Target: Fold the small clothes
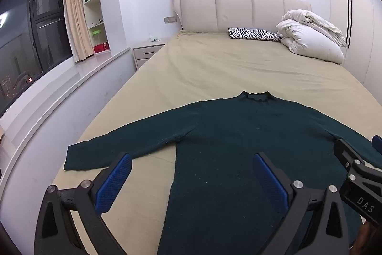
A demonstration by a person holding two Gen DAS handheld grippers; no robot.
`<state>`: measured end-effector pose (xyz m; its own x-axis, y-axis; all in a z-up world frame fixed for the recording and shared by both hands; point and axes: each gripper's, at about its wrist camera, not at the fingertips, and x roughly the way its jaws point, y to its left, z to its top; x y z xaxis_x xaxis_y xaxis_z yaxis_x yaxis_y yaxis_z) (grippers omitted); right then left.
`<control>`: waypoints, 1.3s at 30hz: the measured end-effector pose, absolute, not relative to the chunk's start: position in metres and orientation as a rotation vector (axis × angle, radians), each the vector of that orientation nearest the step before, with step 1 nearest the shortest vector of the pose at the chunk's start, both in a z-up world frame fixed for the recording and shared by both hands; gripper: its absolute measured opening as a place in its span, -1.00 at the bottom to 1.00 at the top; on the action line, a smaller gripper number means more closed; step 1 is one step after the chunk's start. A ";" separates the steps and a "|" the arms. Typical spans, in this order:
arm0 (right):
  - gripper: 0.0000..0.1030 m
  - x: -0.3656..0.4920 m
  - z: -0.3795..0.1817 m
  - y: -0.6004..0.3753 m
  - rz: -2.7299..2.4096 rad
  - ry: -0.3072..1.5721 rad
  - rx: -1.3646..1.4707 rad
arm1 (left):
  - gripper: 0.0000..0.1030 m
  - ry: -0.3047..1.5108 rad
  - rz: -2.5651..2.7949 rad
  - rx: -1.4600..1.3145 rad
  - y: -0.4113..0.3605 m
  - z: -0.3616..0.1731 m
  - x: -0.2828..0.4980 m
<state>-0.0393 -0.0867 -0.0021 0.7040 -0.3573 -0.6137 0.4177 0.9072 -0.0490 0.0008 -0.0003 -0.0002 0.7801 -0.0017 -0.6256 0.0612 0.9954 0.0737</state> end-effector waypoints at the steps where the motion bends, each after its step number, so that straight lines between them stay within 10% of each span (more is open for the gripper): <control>1: 1.00 -0.039 -0.002 -0.087 -0.431 0.665 0.099 | 1.00 0.662 -0.032 0.087 0.000 0.000 0.000; 39: 1.00 -0.037 -0.007 -0.084 -0.424 0.674 0.098 | 1.00 0.661 -0.032 0.096 0.001 -0.001 -0.002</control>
<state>-0.0365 -0.0842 -0.0068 0.6995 -0.3486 -0.6239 0.4113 0.9102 -0.0474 -0.0020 0.0014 -0.0007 0.7890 0.0013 -0.6143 0.0599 0.9951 0.0791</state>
